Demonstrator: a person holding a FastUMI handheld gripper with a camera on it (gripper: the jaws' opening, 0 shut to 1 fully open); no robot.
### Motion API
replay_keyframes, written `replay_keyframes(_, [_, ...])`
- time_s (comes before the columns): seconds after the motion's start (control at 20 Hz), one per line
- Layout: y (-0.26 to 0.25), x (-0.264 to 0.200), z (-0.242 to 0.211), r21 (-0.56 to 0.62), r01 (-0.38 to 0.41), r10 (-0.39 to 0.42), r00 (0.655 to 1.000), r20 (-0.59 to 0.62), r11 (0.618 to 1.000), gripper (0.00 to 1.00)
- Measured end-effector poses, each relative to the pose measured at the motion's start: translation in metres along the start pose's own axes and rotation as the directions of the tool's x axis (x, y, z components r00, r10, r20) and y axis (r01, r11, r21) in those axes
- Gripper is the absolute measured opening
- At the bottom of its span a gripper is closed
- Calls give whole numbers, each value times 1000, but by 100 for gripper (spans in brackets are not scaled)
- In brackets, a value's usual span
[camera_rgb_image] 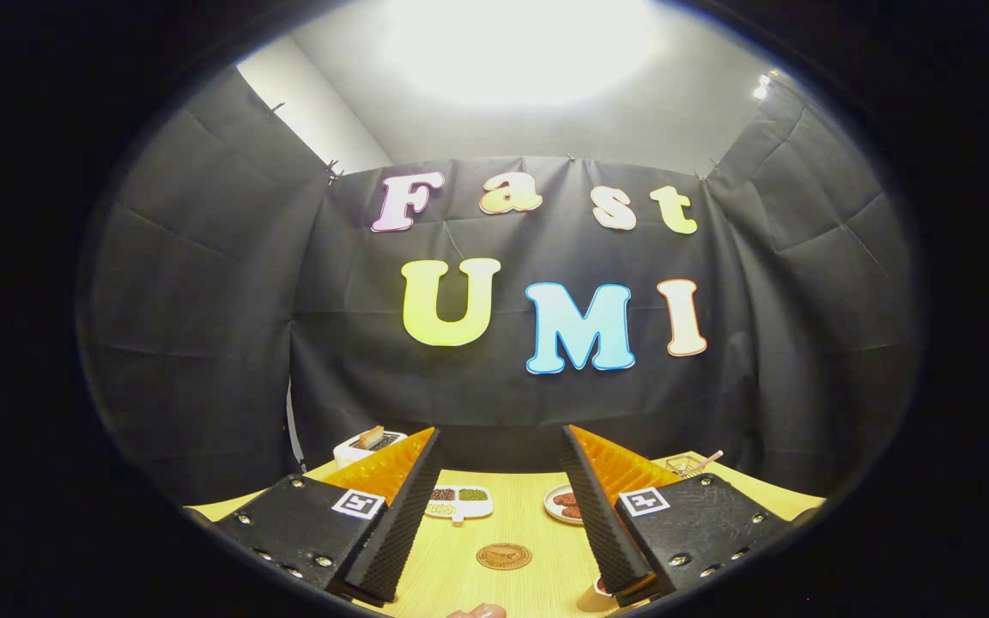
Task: Take the bottle from table, then pour the juice into the cup, finally place the bottle on the coaster
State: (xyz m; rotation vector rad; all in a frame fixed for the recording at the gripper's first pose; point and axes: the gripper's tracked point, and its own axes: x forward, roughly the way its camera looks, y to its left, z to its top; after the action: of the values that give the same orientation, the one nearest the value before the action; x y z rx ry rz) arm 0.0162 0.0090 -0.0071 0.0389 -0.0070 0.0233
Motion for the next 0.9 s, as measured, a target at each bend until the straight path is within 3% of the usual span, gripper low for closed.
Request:
replay_keyframes(0.25, [8, 5, -5, 44, -18, 17, 1000, 21, 999, 84])
replay_keyframes(0.5, [21, 7, -11, 18, -5, 4, 1000, 15, 1000, 84])
replay_keyframes(0.9, [70, 7, -34, 10, -59, 59, 998, -23, 998, 84])
